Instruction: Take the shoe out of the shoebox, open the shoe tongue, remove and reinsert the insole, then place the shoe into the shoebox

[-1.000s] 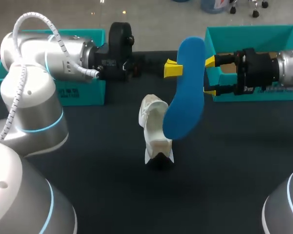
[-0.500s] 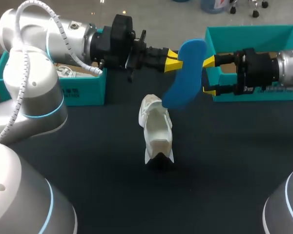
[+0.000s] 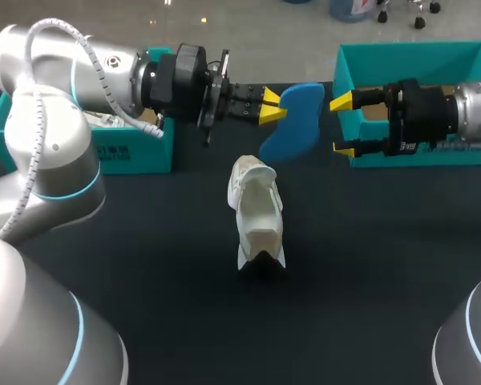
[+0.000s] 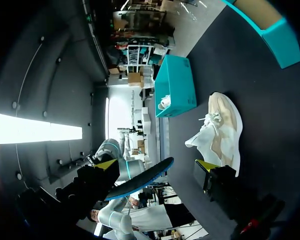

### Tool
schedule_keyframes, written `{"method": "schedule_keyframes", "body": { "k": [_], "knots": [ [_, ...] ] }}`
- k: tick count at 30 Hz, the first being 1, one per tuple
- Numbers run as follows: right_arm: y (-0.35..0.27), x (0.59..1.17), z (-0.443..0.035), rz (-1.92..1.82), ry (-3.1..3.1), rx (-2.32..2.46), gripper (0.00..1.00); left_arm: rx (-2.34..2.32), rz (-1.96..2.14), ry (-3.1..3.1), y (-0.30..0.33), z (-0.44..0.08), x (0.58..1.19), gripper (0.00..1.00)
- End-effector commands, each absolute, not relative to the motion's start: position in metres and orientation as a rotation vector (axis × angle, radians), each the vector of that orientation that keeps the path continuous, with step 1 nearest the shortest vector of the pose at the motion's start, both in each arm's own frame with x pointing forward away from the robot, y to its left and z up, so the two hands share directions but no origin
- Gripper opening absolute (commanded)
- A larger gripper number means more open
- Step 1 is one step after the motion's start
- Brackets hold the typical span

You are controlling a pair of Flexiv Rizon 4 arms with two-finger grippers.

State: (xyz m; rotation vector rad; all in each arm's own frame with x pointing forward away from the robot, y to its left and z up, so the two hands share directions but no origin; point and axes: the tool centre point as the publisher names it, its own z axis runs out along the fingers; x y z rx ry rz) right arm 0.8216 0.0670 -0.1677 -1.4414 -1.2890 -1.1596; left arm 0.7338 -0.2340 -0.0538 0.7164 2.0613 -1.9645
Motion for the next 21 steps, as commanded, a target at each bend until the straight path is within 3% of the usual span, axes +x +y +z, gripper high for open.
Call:
{"method": "schedule_keyframes", "body": {
  "k": [1,14,21],
  "knots": [
    [0.068,0.821,-0.168,-1.161,-1.288,-1.443,1.0,1.228,-1.451,1.591,-0.23,-0.062,0.745,0.0],
    [0.068,0.821,-0.168,-1.161,-1.288,-1.443,1.0,1.228,-1.451,1.591,-0.23,-0.062,0.745,0.0],
    [0.068,0.821,-0.168,-1.161,-1.288,-1.443,1.0,1.306,-1.302,1.327,-0.224,-0.096,0.756,0.0]
  ]
}}
